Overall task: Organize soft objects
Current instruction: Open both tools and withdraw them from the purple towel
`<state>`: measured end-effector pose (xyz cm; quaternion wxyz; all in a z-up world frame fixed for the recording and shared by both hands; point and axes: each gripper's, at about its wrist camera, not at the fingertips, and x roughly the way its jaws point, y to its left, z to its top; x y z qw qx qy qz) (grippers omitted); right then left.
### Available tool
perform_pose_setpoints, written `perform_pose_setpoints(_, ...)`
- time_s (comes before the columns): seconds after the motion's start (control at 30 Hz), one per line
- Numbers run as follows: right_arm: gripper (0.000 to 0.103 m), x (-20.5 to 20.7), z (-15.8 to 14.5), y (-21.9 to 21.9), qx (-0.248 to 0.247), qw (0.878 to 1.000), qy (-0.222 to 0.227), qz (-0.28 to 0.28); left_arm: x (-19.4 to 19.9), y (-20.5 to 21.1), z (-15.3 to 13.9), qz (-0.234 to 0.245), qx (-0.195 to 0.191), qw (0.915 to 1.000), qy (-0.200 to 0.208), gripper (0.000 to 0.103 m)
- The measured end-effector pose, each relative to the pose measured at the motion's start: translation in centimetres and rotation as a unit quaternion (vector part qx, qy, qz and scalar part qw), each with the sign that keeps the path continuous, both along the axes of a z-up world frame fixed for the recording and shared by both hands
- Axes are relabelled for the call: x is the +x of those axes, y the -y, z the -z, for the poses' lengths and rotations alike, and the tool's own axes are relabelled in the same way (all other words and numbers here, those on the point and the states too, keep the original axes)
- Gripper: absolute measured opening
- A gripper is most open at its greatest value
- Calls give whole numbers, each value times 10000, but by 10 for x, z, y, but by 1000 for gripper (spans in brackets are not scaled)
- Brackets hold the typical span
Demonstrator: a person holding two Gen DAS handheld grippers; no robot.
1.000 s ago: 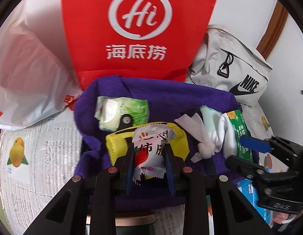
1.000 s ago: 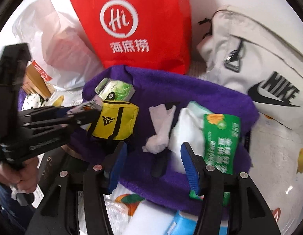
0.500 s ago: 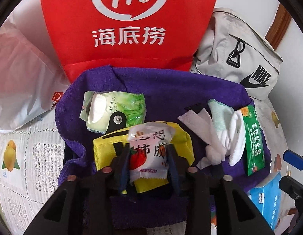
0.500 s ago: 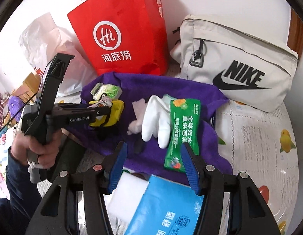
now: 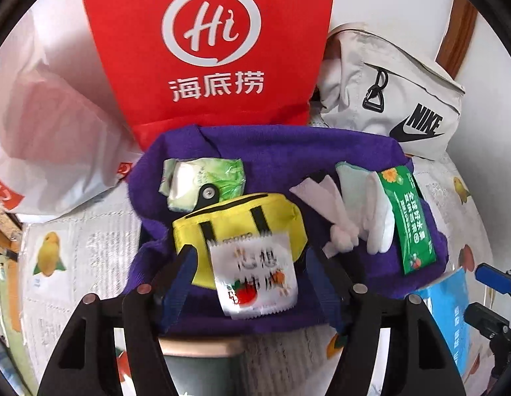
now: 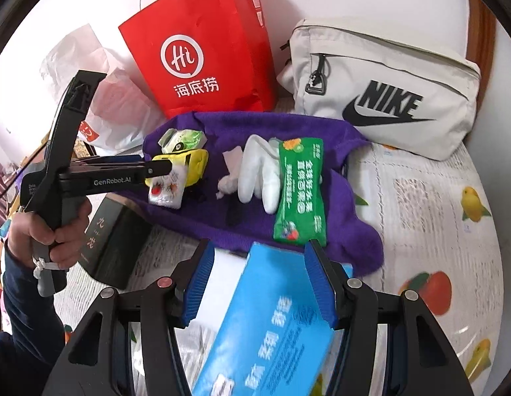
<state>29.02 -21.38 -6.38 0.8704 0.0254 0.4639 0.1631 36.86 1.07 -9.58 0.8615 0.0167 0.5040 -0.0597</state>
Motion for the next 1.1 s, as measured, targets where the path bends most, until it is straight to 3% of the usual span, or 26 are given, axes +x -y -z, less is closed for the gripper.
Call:
perform_pose_setpoints(0.37,57,-38,-6,9,21,10000,30,84,-44,-2,-13,18,72,9999,85,69)
perform_pose_setpoints(0.57,57,-53,-5,16,58,9999,30,147,-72,22,-10,379,-55,9993,40,69)
perform_pose_setpoints(0.93,57,-72,3,41,30,9993,-72,375,-97,79,31,1144,-193,9926,-368,69)
perform_pose_setpoints(1.1,57,-71,14,48,55,9989,-193,432,-95,87,42,1344,-368,9889,-516,56)
